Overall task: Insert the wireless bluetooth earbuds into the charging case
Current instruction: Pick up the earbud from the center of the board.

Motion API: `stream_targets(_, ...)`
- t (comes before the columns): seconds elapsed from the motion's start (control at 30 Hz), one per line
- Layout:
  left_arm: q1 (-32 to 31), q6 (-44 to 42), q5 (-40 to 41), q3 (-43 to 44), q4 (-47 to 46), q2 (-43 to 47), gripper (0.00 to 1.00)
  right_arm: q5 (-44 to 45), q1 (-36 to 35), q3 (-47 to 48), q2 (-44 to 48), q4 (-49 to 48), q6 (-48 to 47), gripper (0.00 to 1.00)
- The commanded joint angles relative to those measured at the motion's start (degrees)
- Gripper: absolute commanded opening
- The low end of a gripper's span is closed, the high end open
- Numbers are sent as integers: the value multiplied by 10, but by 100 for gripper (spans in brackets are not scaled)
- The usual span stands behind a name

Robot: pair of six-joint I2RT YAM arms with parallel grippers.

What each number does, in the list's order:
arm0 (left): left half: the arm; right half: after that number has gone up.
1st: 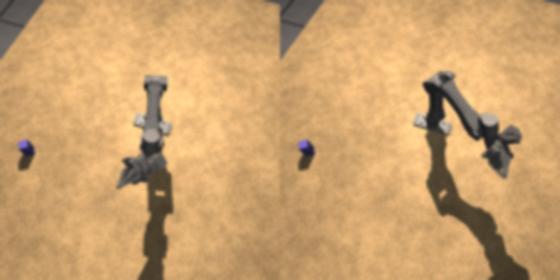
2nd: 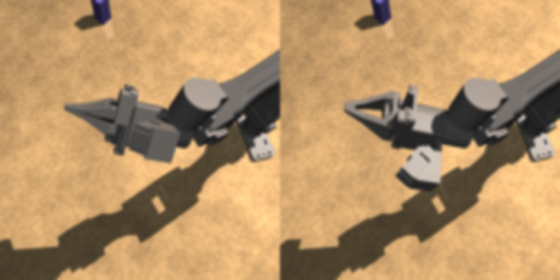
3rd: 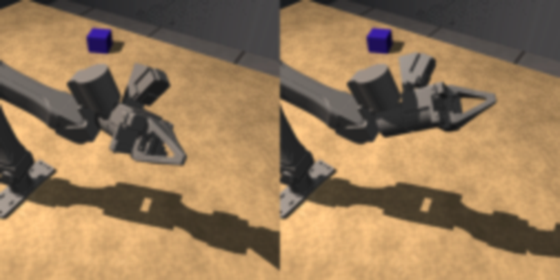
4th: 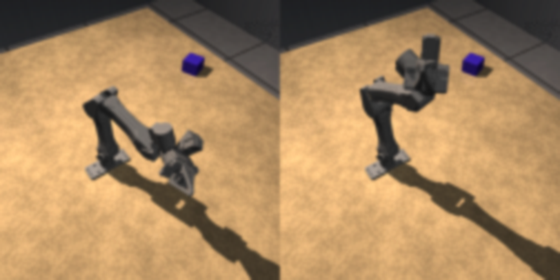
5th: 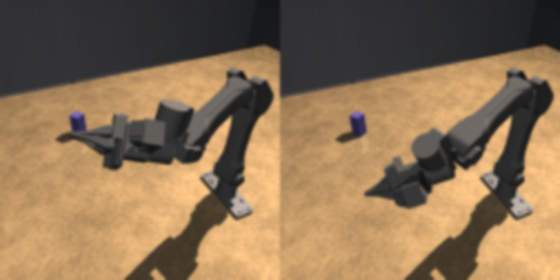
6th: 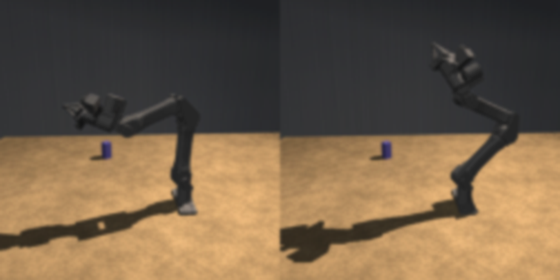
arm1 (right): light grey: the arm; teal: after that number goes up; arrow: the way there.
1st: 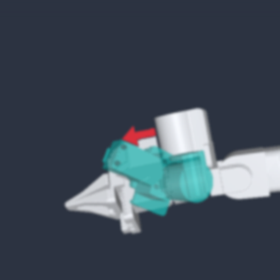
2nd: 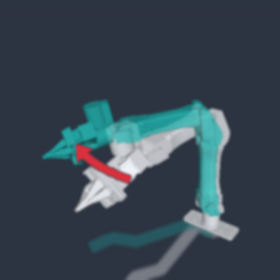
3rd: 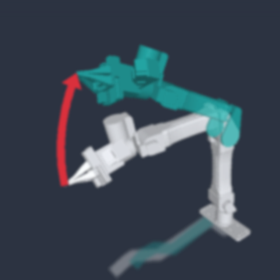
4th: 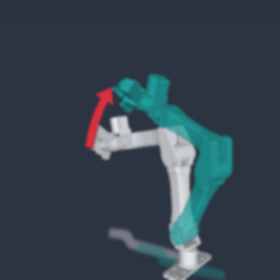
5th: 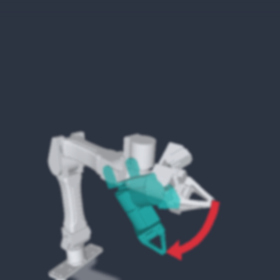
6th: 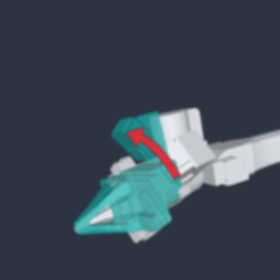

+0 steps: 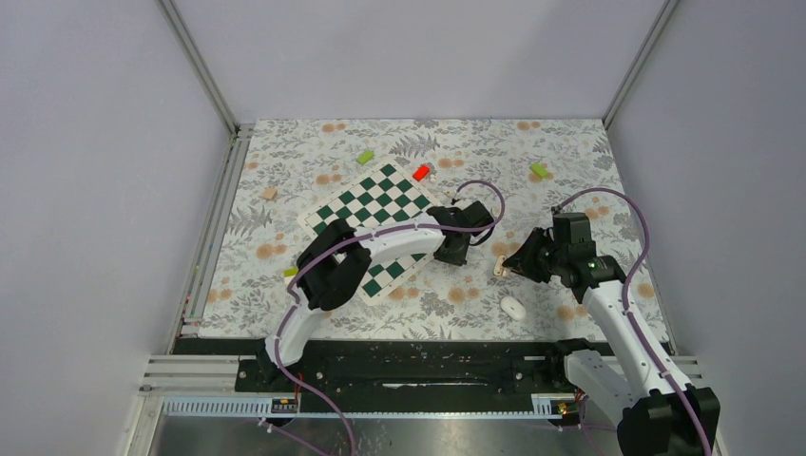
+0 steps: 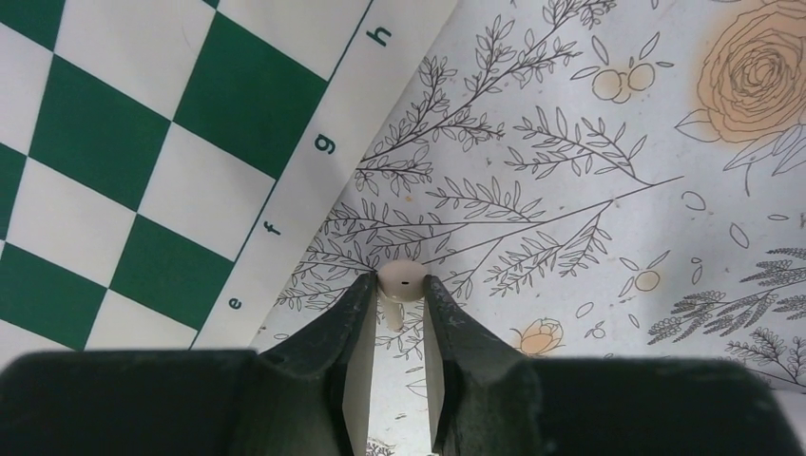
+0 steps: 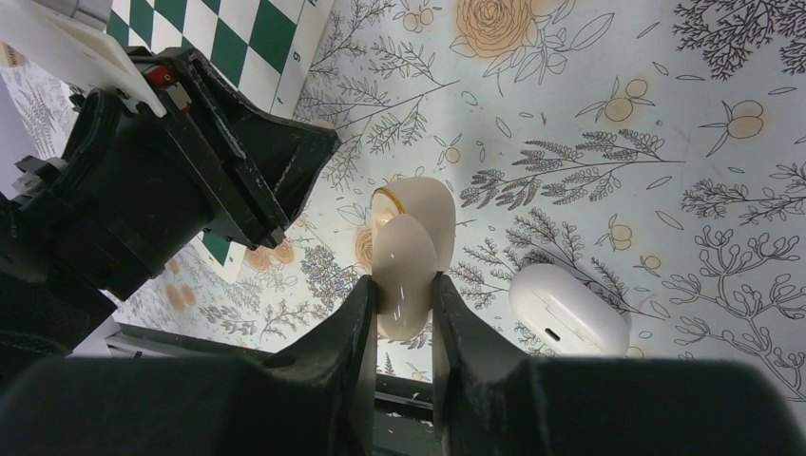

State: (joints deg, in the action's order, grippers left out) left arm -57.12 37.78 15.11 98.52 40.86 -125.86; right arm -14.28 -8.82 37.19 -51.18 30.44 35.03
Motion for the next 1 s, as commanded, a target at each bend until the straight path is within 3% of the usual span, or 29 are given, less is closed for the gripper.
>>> stream_targets(0.0,-3,-6,28,25,9,53,15,-4,2,9,-2,-13,-1,0)
stream_targets(0.13,-3,-16,58,8,1,126,14,-10,3,14,-7,-15,-4,0)
stream_targets(0.23,-3,-25,96,-4,-8,190,8,-20,2,18,-11,-21,-5,0)
stream_targets(0.4,-3,-61,115,-116,-163,324,4,-44,3,14,-14,-39,1,0)
stream_targets(0.53,-3,-108,67,-193,-302,372,0,-72,2,21,-22,-45,-7,0)
stream_targets(0.97,-3,-189,-124,-345,-543,454,0,-295,3,41,-17,-50,-39,0)
